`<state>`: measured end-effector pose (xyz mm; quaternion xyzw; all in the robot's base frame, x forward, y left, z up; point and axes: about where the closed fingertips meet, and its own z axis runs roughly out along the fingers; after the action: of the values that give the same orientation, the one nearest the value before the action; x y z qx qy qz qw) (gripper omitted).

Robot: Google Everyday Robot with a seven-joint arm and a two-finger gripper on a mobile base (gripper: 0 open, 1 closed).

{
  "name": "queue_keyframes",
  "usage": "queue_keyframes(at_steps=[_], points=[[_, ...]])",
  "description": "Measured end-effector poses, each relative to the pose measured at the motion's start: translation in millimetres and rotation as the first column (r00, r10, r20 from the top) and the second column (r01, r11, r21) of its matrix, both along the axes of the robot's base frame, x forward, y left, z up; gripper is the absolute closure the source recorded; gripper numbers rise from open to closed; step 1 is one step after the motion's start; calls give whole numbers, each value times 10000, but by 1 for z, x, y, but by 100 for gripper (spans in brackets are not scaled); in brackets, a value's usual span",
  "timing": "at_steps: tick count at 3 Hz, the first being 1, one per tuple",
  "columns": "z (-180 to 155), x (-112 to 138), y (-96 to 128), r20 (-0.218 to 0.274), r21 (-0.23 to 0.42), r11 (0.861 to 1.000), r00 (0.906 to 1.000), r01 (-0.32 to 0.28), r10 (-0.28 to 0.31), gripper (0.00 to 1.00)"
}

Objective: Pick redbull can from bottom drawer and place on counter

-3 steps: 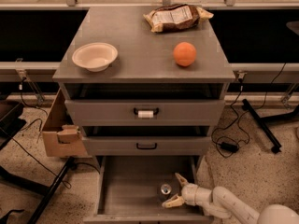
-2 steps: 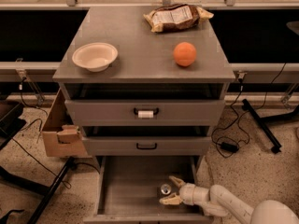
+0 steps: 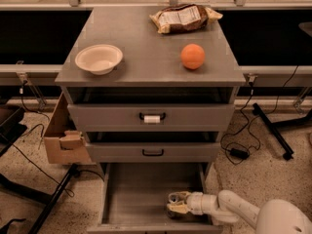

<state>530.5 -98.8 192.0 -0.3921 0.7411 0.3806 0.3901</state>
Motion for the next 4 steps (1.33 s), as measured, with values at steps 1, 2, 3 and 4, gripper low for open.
queue_keyframes(at_steps=[1,2,3,4], points=[[27,-10,-15,-426,-286,9996,9990,84,-96,88],[103,-29,-29,-483,-52,10000,9988,-59,56,100],[198,-30,-43,-168,604,9982,9999,40,-30,100],[331,-10,-68,187,1126,9934,9995,229,-252,100]])
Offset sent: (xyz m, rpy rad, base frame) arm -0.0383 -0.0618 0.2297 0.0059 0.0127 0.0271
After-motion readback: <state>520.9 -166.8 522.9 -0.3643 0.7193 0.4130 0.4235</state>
